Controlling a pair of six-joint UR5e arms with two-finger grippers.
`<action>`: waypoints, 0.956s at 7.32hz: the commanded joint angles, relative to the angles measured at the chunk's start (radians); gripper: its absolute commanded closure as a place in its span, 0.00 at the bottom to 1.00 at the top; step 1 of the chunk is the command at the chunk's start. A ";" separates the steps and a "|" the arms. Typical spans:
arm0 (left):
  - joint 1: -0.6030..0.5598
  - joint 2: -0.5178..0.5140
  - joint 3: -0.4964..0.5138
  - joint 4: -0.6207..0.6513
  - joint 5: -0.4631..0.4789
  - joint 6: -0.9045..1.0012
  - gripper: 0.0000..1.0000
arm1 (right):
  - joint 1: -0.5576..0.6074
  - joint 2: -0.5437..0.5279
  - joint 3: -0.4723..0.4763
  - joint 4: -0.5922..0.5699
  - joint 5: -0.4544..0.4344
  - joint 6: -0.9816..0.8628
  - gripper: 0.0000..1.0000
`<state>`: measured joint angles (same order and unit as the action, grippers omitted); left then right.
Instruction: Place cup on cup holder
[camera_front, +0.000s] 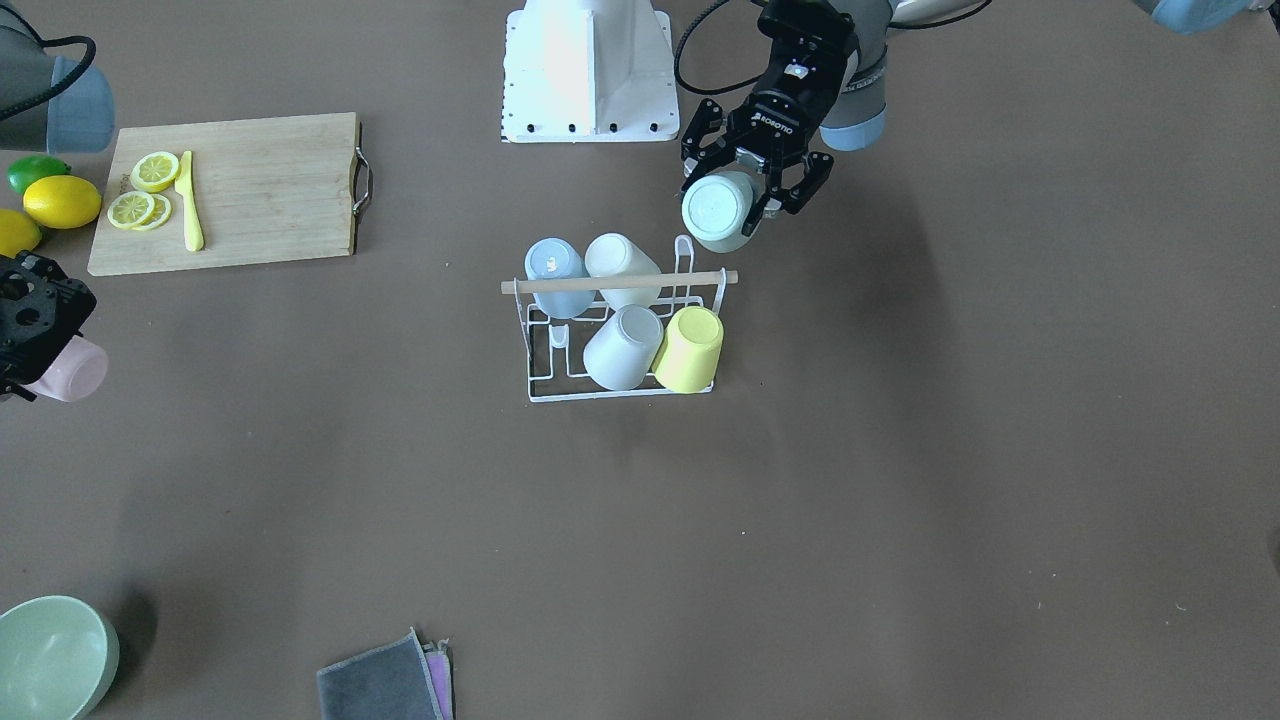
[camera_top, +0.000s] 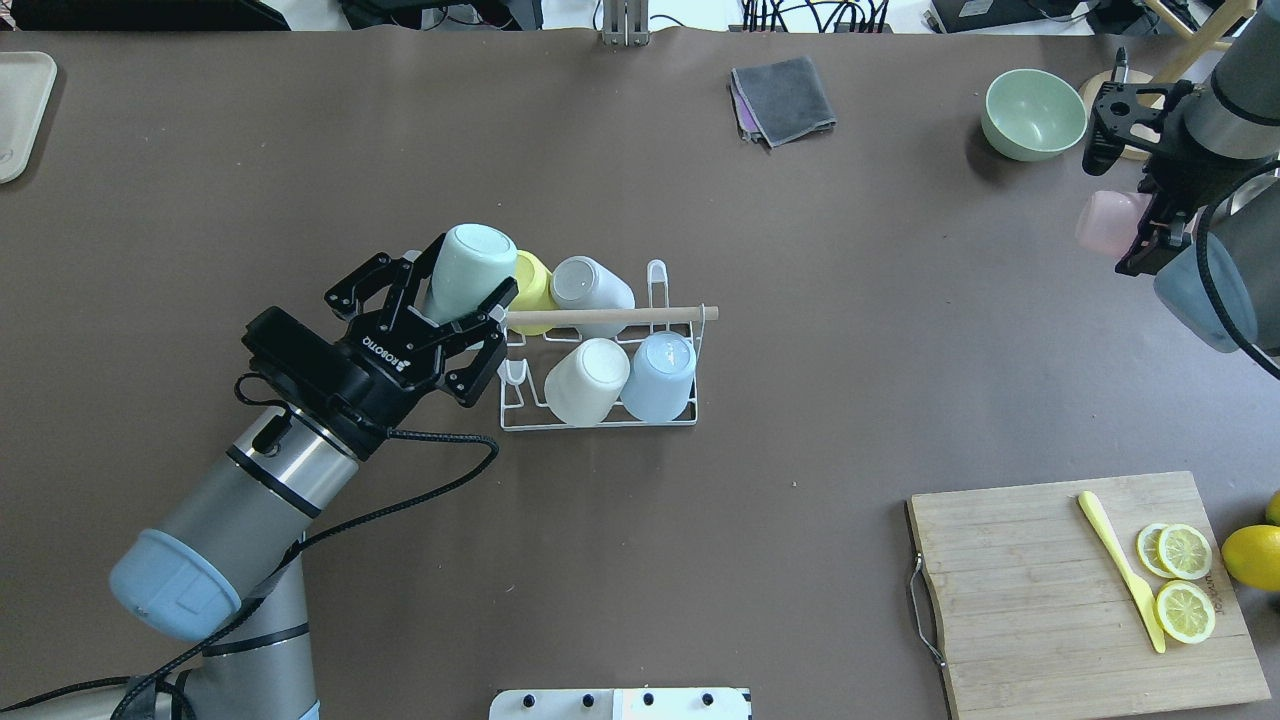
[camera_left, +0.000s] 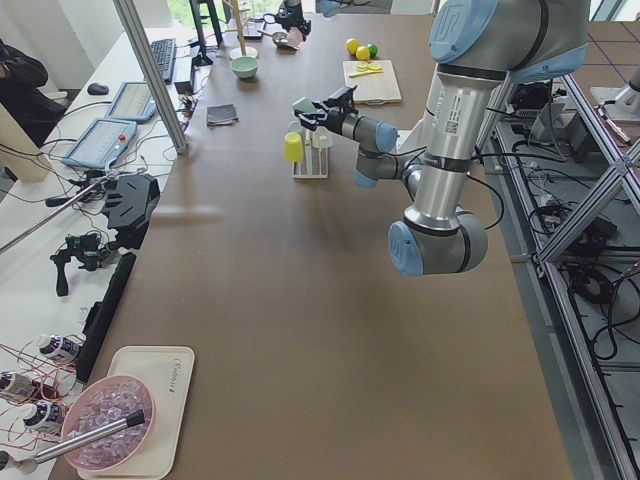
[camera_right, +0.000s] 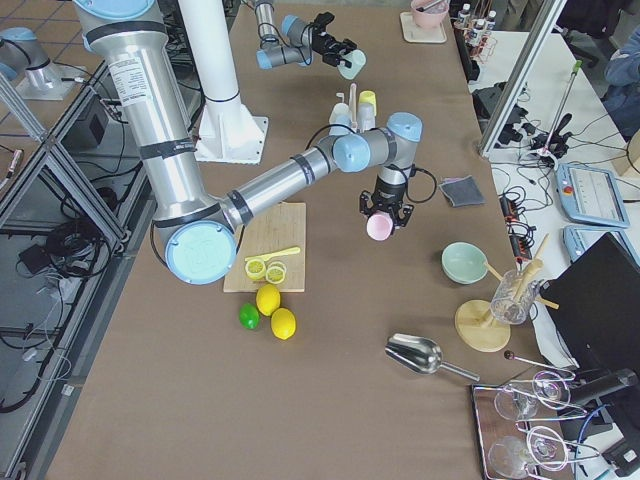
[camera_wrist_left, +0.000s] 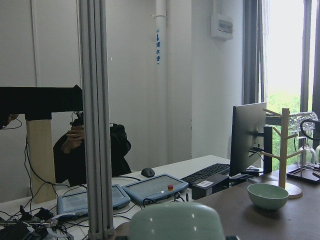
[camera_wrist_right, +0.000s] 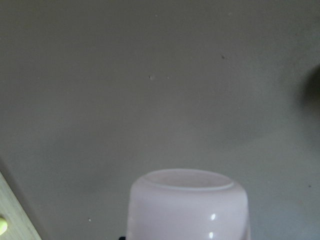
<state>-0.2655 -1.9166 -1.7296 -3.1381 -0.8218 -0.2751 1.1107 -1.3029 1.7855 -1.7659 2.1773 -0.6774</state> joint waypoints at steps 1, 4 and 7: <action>0.041 -0.010 0.005 -0.008 0.015 0.084 1.00 | -0.014 -0.007 -0.024 0.125 0.128 -0.008 1.00; 0.069 -0.015 0.022 -0.007 0.049 0.100 1.00 | -0.031 -0.010 -0.060 0.359 0.188 -0.004 1.00; 0.092 -0.028 0.061 -0.005 0.050 0.100 1.00 | -0.064 0.022 -0.167 0.661 0.188 0.006 1.00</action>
<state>-0.1761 -1.9363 -1.6808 -3.1453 -0.7711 -0.1756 1.0635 -1.3005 1.6584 -1.2177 2.3786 -0.6723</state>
